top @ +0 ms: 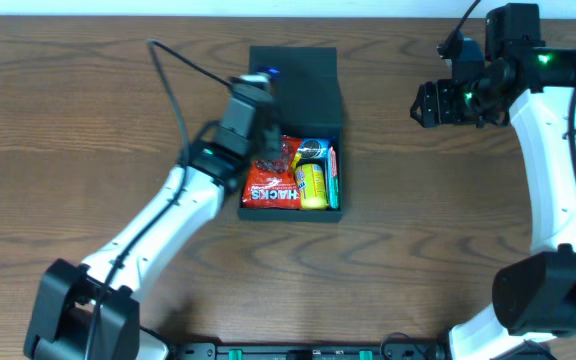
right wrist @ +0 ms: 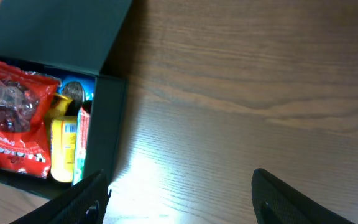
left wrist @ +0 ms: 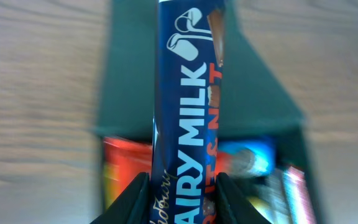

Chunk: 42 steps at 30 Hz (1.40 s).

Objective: Pack container
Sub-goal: 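Carry the Dairy Milk bar into the box and push it down, then release the bar and withdraw the left gripper from the box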

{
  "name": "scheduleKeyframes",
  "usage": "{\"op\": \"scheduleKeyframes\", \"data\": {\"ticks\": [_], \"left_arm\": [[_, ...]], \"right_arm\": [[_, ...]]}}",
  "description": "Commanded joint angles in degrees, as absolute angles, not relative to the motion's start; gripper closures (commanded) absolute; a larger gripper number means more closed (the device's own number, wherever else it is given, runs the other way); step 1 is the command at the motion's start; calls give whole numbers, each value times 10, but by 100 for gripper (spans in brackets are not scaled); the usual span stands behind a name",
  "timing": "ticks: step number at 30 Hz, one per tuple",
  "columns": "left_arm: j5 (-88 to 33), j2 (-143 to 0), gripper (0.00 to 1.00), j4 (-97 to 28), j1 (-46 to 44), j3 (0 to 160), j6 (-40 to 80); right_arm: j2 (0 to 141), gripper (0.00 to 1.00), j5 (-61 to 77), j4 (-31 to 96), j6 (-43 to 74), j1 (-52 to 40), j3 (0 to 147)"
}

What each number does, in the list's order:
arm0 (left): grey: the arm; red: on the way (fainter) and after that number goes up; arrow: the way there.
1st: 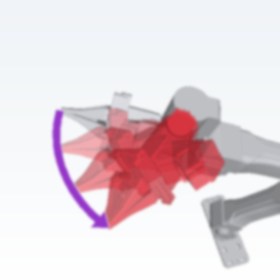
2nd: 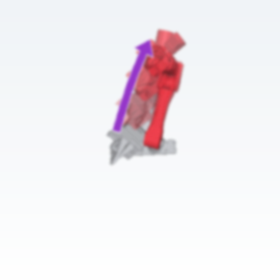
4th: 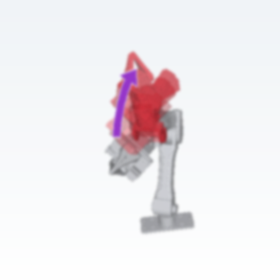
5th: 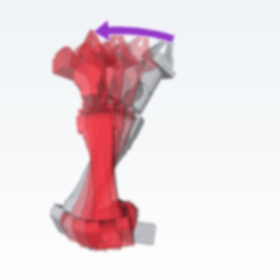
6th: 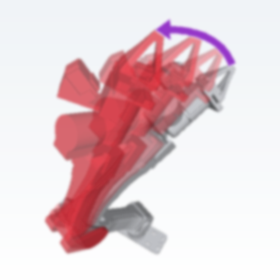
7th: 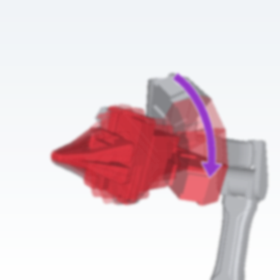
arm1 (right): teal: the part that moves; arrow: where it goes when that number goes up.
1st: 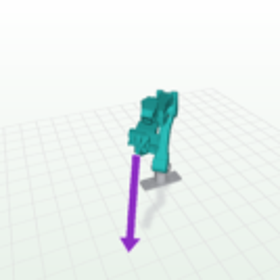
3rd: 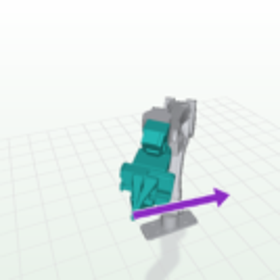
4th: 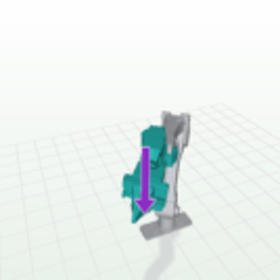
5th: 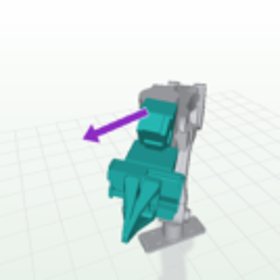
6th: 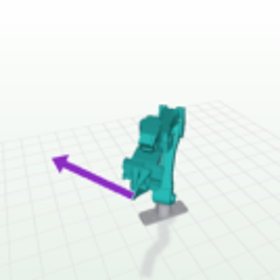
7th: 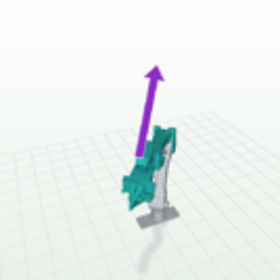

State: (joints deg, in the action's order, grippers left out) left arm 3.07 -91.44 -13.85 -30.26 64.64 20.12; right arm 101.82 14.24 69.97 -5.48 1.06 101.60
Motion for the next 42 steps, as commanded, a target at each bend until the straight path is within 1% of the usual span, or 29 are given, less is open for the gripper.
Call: {"op": "scheduleKeyframes", "data": {"ticks": [1,7,16,17,18,19,22,24,32,33,34,35,37,38,40,41,42], "left_arm": [[34,-923,94,-148,-345,650,257],[33,-971,95,-149,-399,650,273],[-16,-993,94,-151,-424,650,332],[-17,-993,89,-152,-424,650,336],[-22,-993,86,-155,-424,650,337],[-28,-993,86,-158,-424,650,337],[-40,-993,88,-171,-424,650,350],[-48,-993,92,-177,-424,650,350],[-64,-992,91,-182,-424,650,378],[-69,-993,88,-181,-424,650,378],[-72,-993,77,-182,-424,650,378],[-72,-993,62,-182,-424,650,378],[-72,-993,57,-181,-424,650,378],[-72,-992,49,-180,-424,650,378],[-72,-992,29,-177,-424,650,378],[-72,-992,22,-175,-424,650,378],[-72,-992,18,-173,-424,650,378]], "right_arm": [[1008,27,157,701,-52,11,1014],[1008,27,167,706,-52,11,1014],[1008,26,170,712,-52,11,1014],[1008,27,170,712,-52,11,1014],[1008,27,170,712,-52,11,1014],[1008,26,170,712,-52,11,1014],[1008,26,170,712,-52,11,1014],[1008,26,170,711,-52,11,1014],[1008,25,170,711,-52,11,1015],[1008,25,170,711,-52,11,1014],[1008,25,170,711,-52,11,1014],[1008,25,170,711,-52,11,1014],[1008,25,170,711,-52,11,1014],[1008,25,170,712,-52,11,1015],[1008,25,170,712,-52,11,1014],[1008,25,170,712,-52,11,1014],[1008,25,170,712,-52,11,1015]]}}
